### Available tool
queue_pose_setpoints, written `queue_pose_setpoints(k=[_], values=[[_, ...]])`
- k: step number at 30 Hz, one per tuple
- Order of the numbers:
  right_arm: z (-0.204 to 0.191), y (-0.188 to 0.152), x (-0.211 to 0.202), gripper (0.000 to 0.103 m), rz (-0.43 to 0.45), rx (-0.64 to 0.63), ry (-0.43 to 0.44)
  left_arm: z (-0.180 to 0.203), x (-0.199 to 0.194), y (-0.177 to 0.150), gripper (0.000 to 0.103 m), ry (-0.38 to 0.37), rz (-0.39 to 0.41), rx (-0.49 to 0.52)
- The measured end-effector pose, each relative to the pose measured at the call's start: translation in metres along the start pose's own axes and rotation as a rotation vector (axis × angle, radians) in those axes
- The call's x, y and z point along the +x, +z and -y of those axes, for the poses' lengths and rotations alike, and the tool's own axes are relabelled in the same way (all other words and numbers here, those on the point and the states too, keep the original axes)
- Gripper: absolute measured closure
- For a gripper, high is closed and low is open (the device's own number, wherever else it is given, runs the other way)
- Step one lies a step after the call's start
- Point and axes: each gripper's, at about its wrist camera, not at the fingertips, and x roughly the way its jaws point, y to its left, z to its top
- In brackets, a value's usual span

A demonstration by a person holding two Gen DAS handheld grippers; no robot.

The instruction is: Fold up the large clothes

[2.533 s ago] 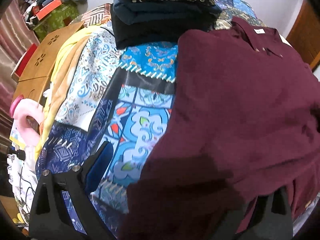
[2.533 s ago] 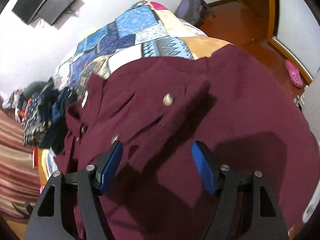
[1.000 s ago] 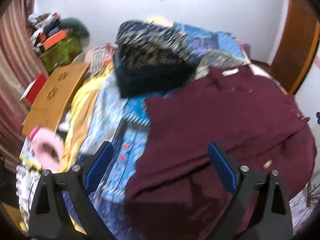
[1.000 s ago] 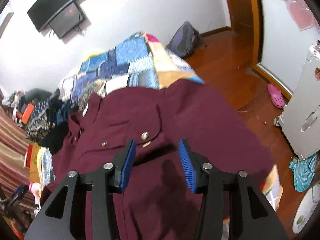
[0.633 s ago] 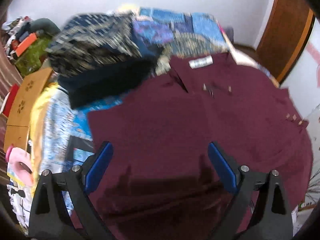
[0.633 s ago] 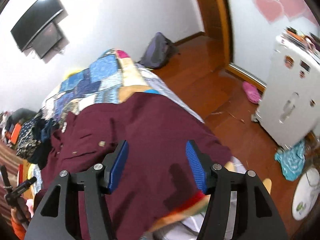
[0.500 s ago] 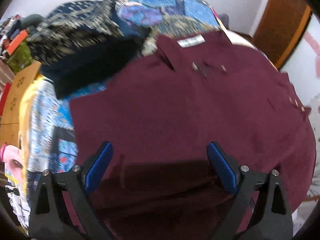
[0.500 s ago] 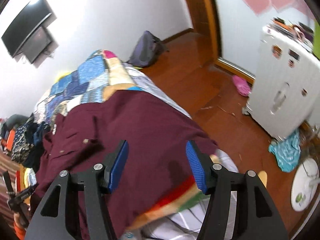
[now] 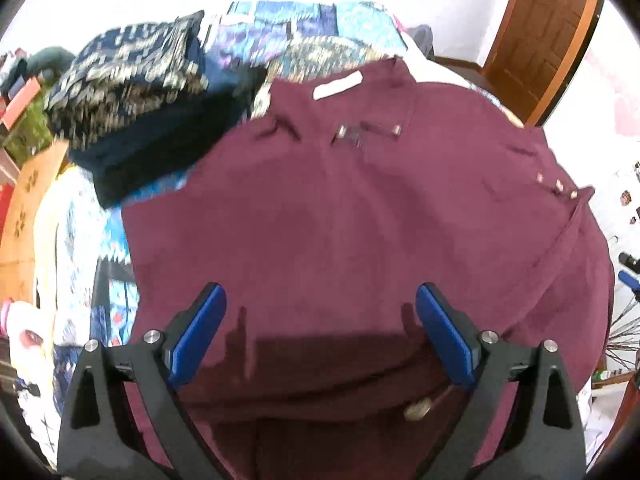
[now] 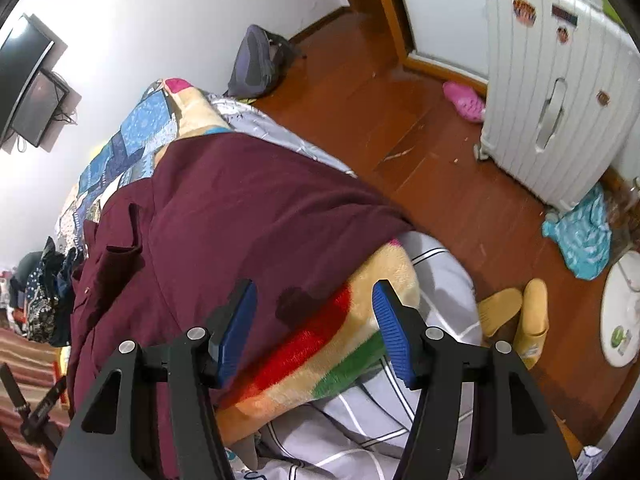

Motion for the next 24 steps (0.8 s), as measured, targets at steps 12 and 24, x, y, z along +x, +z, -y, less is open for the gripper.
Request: queue_pose_setpoints(k=[12,24], values=[[0.013,0.022,0.036,0.029,-0.047,0.073,0.087,0.065,0.027,0.044,0.007,-0.058,0.007,0.091],[0.028,0.041,0.059,0.072,0.000,0.256,0.083,0.078,0.041,0.045,0.007,-0.068,0.008,0.113]])
